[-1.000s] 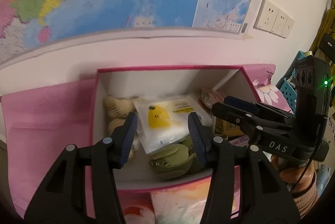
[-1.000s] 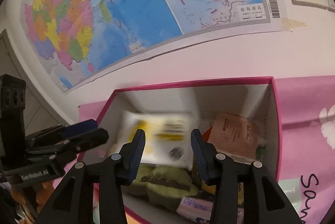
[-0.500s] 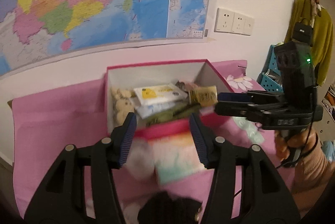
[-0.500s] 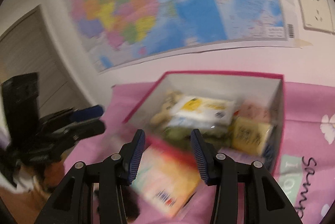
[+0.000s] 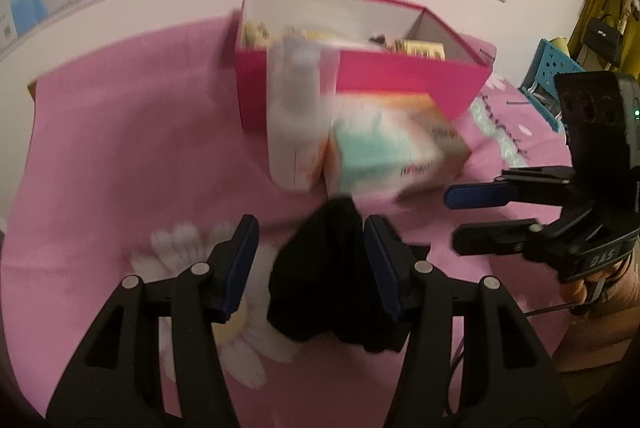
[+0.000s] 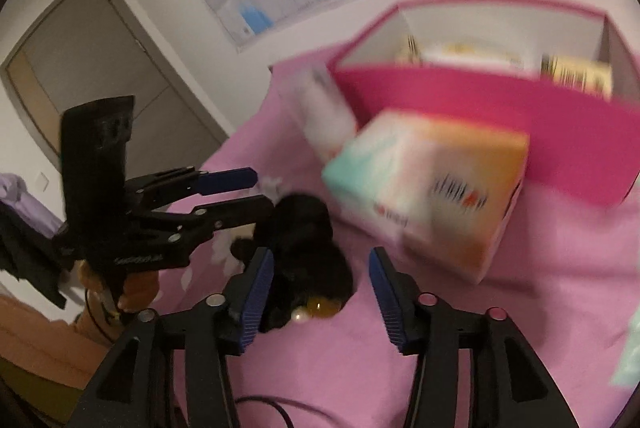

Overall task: Organize soft objects
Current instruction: 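Move the right gripper to the black plush on the tablecloth, then grasp the black plush with the right gripper and lift it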

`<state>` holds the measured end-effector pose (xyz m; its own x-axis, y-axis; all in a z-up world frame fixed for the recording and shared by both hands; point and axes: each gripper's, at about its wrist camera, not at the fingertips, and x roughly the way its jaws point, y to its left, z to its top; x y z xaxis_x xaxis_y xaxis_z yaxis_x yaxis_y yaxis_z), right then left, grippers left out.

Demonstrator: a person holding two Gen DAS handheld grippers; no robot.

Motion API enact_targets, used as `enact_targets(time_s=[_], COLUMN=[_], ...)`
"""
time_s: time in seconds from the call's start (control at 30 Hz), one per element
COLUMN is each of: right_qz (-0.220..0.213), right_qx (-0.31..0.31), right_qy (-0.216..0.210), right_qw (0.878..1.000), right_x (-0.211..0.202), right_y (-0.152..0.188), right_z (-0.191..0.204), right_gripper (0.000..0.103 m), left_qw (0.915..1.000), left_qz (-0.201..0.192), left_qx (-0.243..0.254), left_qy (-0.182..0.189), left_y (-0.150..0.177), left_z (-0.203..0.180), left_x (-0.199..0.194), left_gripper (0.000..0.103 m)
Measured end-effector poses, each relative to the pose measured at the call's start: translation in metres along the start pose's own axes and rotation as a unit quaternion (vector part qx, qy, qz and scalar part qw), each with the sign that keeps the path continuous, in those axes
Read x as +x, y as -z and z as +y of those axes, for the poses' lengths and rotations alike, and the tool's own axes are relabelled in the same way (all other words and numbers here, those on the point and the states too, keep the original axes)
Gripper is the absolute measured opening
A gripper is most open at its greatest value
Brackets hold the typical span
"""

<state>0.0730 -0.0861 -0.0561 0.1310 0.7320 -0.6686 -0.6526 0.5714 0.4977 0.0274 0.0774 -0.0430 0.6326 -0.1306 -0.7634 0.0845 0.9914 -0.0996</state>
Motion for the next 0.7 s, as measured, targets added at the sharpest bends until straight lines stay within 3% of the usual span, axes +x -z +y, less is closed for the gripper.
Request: enact_targets(time_s=[0.47, 0.57, 0.63, 0.7], right_qz=[0.019, 0.016, 0.015, 0.012], right_qx=[0.011, 0.006, 0.006, 0.004], right_qy=[0.01, 0.021, 0.023, 0.021], right_qw=[1.0, 1.0, 1.0, 1.0], right_x=[0.038, 0.039, 0.036, 0.033], right_y=[0.001, 0.003, 0.005, 0.006], right_z=[0.009, 0.01, 0.008, 0.006], right_gripper=[0.053, 0.041, 0.027, 0.022], left_qw=[0.9997, 0.9995, 0.9993, 0.9991], left_qz=[0.02, 0.025, 0.027, 0.029], left_qx=[-0.009, -0.015, -0.018, -0.02], left_qy=[0.006, 0.014, 0.018, 0.023], left_y=[0.018, 0.02, 0.021, 0.022], left_z=[0.001, 0.004, 0.007, 0.008], left_x=[0.007, 0.01, 0.011, 0.011], left_gripper=[0.057, 0.057, 0.057, 0.057])
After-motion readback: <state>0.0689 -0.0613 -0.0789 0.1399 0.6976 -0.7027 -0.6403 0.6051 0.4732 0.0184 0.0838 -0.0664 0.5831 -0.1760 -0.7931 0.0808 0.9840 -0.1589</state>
